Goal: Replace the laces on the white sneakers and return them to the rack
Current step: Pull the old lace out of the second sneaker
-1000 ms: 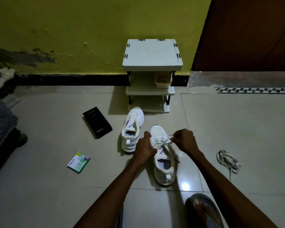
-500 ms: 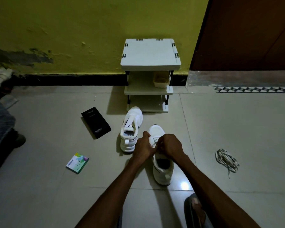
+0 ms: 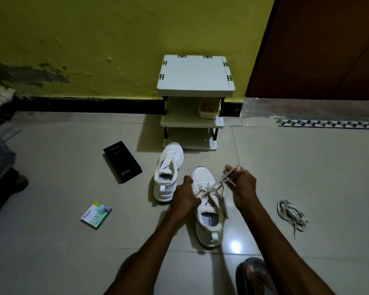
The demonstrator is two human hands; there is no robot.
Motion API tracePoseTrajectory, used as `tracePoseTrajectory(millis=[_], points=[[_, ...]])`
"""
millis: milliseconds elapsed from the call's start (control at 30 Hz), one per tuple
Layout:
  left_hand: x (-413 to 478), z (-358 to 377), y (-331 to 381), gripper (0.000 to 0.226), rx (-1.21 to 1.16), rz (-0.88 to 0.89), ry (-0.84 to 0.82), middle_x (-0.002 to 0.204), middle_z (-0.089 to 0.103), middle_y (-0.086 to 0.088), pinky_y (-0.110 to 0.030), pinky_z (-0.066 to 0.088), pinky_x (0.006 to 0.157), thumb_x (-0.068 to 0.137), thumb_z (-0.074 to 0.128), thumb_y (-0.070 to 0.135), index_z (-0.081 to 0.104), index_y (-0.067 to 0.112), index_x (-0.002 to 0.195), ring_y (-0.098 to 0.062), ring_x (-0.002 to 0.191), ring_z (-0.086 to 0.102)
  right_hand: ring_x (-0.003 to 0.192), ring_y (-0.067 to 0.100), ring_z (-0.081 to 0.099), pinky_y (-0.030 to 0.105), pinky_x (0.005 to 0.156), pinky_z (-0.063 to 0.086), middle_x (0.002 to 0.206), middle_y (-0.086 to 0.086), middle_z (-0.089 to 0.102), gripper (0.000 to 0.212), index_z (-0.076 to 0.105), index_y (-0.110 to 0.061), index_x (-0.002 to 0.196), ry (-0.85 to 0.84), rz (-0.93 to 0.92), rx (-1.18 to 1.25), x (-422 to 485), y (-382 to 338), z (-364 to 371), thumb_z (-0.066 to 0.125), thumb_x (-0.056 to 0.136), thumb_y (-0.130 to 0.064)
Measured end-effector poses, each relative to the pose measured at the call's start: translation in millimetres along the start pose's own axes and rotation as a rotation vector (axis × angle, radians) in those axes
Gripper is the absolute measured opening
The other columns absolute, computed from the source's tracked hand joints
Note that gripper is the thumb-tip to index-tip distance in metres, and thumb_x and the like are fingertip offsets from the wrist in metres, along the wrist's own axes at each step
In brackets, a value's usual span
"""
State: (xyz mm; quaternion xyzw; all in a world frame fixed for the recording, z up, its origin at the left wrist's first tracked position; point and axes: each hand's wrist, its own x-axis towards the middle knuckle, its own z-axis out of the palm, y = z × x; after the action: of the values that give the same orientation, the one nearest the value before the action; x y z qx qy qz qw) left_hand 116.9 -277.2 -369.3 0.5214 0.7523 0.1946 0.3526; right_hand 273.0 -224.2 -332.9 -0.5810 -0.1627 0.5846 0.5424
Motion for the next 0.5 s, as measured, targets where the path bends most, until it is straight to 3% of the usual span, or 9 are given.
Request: tracePoseTrajectory(millis=[33, 100, 133, 233, 300, 400, 500], points=[[0, 0, 0, 0.066, -0.003, -0.001, 0.0, 0.096, 0.068, -0.009, -0.04, 0.056, 0.075, 0.066, 0.075, 0.015, 0.041, 0.018, 0.123, -0.026, 0.089, 0.065, 0.066, 0.022, 0.061, 0.034, 0.069, 0.054, 0.072, 0.006, 0.065, 0.017, 0.056, -0.008, 0.085, -0.089, 0.13, 0.134, -5, 3, 2, 0.044, 0.096, -0.004], [0, -1, -2, 0.066, -0.014, -0.008, 0.008, 0.097, 0.068, -0.009, -0.039, 0.056, 0.076, 0.067, 0.075, 0.016, 0.041, 0.018, 0.124, -0.026, 0.09, 0.065, 0.049, 0.015, 0.045, 0.025, 0.049, 0.043, 0.058, 0.003, 0.051, 0.015, 0.052, -0.009, 0.077, -0.23, 0.22, -0.007, -14, 10, 5, 0.045, 0.089, -0.004], [-1, -1, -3, 0.066, -0.022, -0.01, 0.01, 0.097, 0.067, -0.009, -0.039, 0.055, 0.077, 0.067, 0.076, 0.017, 0.041, 0.018, 0.124, -0.026, 0.091, 0.065, 0.049, 0.014, 0.044, 0.022, 0.047, 0.038, 0.058, 0.001, 0.052, 0.013, 0.058, -0.009, 0.078, -0.273, 0.131, -0.292, -16, 14, 6, 0.049, 0.088, -0.009], [-4, 0, -3, 0.067, -0.049, 0.001, 0.009, 0.1, 0.068, -0.012, -0.038, 0.054, 0.079, 0.069, 0.079, 0.027, 0.04, 0.018, 0.123, -0.028, 0.094, 0.065, 0.075, 0.016, 0.063, 0.022, 0.062, 0.039, 0.084, 0.0, 0.07, 0.016, 0.074, -0.018, 0.09, -0.404, -0.44, -1.344, -17, 28, 5, 0.064, 0.087, -0.029], [-5, 1, -2, 0.066, -0.056, 0.009, 0.021, 0.098, 0.069, -0.012, -0.036, 0.053, 0.077, 0.071, 0.078, 0.035, 0.041, 0.017, 0.122, -0.028, 0.093, 0.065, 0.084, 0.023, 0.066, 0.022, 0.067, 0.036, 0.089, 0.005, 0.07, 0.018, 0.072, -0.016, 0.093, -0.437, -0.608, -1.671, -23, 34, 9, 0.061, 0.088, -0.03], [-6, -1, 0, 0.064, -0.058, -0.002, 0.024, 0.099, 0.069, -0.011, -0.034, 0.051, 0.074, 0.073, 0.077, 0.038, 0.041, 0.017, 0.122, -0.027, 0.093, 0.065, 0.085, 0.029, 0.065, 0.025, 0.07, 0.038, 0.079, 0.008, 0.057, 0.014, 0.065, -0.011, 0.082, -0.399, -0.603, -1.768, -27, 37, 15, 0.06, 0.085, -0.024], [-7, -3, 1, 0.063, -0.02, 0.009, 0.009, 0.102, 0.068, -0.012, -0.038, 0.054, 0.077, 0.072, 0.076, 0.023, 0.042, 0.015, 0.124, -0.029, 0.096, 0.065, 0.071, 0.023, 0.066, 0.026, 0.062, 0.048, 0.072, 0.004, 0.068, 0.012, 0.07, -0.011, 0.07, -0.313, -0.595, -1.466, -14, 37, 6, 0.07, 0.076, -0.021]])
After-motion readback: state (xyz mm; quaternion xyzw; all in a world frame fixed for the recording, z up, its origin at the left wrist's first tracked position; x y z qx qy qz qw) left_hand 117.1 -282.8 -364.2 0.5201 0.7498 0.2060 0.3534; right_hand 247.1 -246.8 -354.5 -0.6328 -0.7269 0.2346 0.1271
